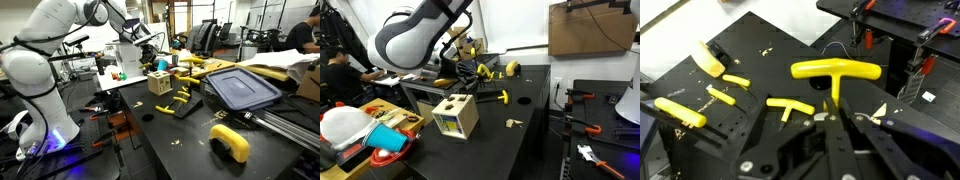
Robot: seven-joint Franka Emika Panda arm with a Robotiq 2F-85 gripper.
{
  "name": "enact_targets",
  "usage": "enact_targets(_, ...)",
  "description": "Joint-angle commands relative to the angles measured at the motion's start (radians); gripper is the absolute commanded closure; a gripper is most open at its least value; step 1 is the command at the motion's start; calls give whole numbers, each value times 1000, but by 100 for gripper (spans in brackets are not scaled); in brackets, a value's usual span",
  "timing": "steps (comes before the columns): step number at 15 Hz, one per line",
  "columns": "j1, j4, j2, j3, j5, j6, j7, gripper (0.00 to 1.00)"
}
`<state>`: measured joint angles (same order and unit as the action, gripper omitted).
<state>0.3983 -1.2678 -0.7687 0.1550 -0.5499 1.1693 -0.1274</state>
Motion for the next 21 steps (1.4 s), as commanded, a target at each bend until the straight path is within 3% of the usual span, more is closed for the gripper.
enact_targets(1,33,37,-14,-4,-28,-14,-1,97)
enact_targets(12,100,32,-77,1,-268,-13,2,98)
enact_targets(13,101,28,-80,4,-277,-9,2,68)
enact_targets(14,100,23,-80,8,-285,0,1,68)
enact_targets(21,62,-29,-27,35,-258,126,16,16)
